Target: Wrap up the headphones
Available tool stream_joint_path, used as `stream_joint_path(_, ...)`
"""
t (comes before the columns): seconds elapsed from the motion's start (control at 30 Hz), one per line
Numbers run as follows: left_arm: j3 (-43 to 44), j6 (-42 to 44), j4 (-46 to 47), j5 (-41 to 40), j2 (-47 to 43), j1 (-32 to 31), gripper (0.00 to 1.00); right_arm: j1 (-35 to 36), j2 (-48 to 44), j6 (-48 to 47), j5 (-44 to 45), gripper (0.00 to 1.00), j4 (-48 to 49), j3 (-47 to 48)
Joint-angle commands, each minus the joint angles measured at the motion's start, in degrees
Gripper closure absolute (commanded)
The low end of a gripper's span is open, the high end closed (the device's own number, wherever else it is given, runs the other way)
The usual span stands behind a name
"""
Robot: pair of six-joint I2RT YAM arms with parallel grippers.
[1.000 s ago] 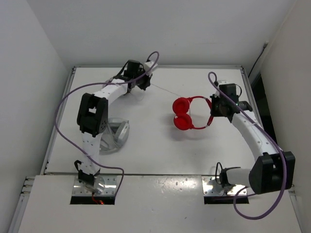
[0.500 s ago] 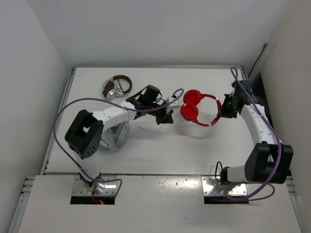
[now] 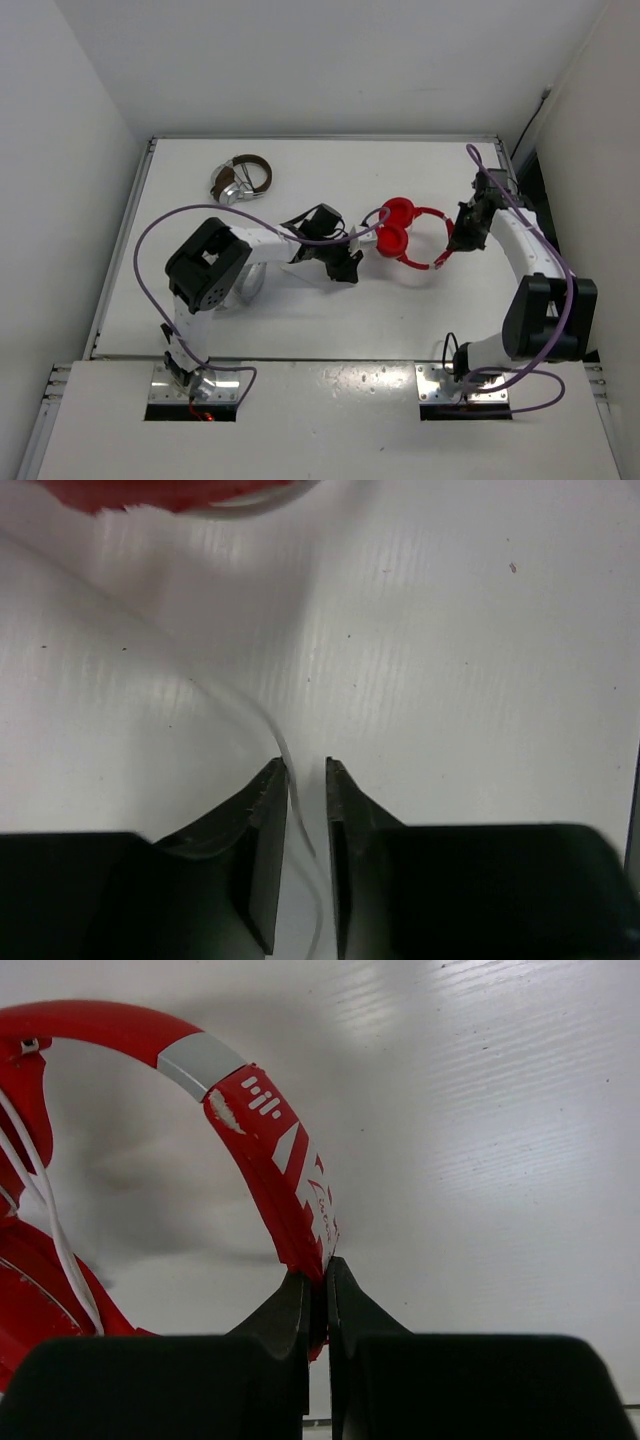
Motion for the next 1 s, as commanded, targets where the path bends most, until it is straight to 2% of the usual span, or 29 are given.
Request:
stream_joint_path(0.0, -0.6, -1.0, 3.9, -0.8, -1.4, 0.6, 0.72, 0.3, 0.3, 0.9, 2.2, 1.00, 2.9, 2.0)
stream_joint_path(0.17, -2.0, 2.4, 2.3, -3.3, -6.9, 3.1, 0.60, 0.9, 0.3, -1.1, 2.7, 1.00, 2.9, 1.4)
stream_joint_path(0.23, -2.0, 5.2, 0.1, -4.2, -9.2, 4.7, 0.50, 2.0, 0.3, -1.6, 3.2, 1.00, 3.4, 1.4)
stream_joint_path(0.43, -2.5, 17.5, -10.6, -6.2, -13.7, 10.4, 0.42, 3.7, 0.3, -2.8, 3.8, 1.00, 4.0, 0.9)
stream_joint_path(0.57, -1.7, 25.0, -17.1, -6.2, -14.9, 14.2, 0.42, 4.3, -0.2, -2.8, 4.3, 1.00, 4.5, 0.9)
stream_joint_path(0.7, -0.6, 31.4, -28.1, -5.0, -14.1, 17.0, 0.45, 4.9, -0.2, -2.8, 4.3, 1.00, 4.5, 0.9)
stream_joint_path(0.97, -7.4, 36.9, -28.1, -6.0, -16.3, 17.9, 0.51, 4.9, 0.3, -2.8, 4.3, 1.00, 4.5, 0.9)
